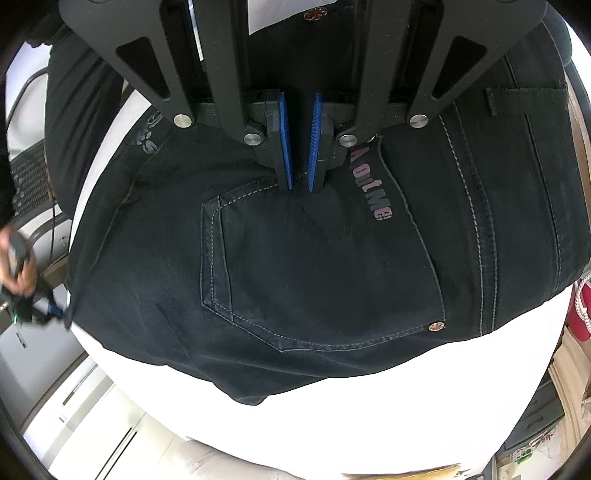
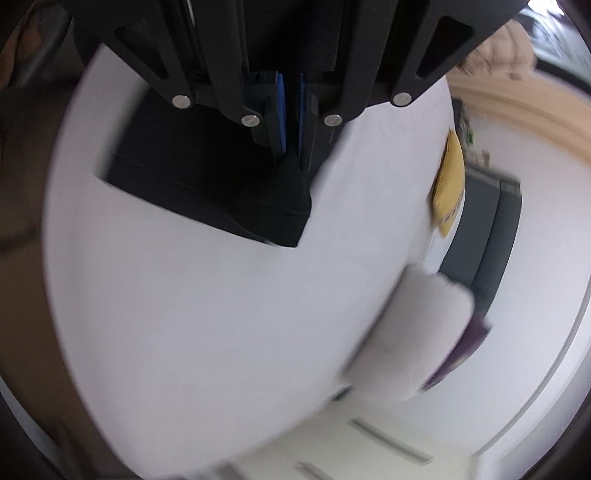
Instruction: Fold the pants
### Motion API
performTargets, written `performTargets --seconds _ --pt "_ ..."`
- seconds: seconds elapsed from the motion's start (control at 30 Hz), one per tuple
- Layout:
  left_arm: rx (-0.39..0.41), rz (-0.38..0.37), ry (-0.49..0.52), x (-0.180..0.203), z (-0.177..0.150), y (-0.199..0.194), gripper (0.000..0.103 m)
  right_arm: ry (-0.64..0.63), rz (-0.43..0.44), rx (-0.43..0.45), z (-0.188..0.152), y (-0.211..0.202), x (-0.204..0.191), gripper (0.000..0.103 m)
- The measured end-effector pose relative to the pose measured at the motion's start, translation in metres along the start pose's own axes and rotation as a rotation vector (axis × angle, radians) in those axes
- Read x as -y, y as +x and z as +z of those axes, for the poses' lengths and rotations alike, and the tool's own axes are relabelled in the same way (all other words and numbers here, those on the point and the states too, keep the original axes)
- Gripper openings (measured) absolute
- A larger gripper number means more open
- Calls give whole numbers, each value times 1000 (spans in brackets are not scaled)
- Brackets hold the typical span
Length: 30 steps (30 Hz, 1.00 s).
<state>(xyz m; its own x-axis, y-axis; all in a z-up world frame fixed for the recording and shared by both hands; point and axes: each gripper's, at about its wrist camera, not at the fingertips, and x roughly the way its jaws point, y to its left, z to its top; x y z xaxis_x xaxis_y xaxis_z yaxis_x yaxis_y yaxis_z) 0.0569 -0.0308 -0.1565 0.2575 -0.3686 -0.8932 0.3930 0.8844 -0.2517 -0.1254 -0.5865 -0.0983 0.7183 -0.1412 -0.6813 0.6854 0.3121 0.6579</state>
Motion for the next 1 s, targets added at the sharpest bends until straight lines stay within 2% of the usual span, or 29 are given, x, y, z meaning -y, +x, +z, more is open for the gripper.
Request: performTargets --seconds 0.07,0.13,0.17,0.23,0.3,0.43,0.5,0.57,0.6,0.63,0.67,0.7,0.77,0.9,1.0 --pt "-5 8 2 2 2 0 9 78 12 -2 -4 -1 35 14" --pt "-8 16 4 6 6 2 9 179 45 -6 -13 -3 64 34" --pt "-9 21 5 8 7 2 9 212 78 -6 -20 -5 75 39" --pt "-10 27 5 11 9 3 9 261 164 14 -26 -9 81 63" --pt "-11 33 4 15 10 3 9 266 196 57 -25 -16 81 76" --pt "-9 42 0 20 12 4 9 316 215 66 -20 -19 83 79" --pt "-8 44 2 20 11 4 9 317 200 54 -20 -11 78 78" --pt "-7 47 4 21 11 5 9 261 161 34 -18 -3 69 73" --pt "-8 48 5 22 11 4 9 231 141 23 -15 0 65 62" --pt "-8 48 5 21 10 4 9 212 136 20 -11 5 64 43" --pt "-8 49 5 21 10 4 9 212 131 18 -9 9 65 32" --pt "-8 49 4 21 10 3 9 235 117 14 -7 12 71 7" --pt "-7 47 2 21 10 3 9 297 118 5 -5 14 84 5" --pt "-8 41 -1 17 9 4 9 265 103 36 -9 4 87 4" --pt "-13 35 -3 14 11 3 9 305 112 55 -10 -2 96 4"
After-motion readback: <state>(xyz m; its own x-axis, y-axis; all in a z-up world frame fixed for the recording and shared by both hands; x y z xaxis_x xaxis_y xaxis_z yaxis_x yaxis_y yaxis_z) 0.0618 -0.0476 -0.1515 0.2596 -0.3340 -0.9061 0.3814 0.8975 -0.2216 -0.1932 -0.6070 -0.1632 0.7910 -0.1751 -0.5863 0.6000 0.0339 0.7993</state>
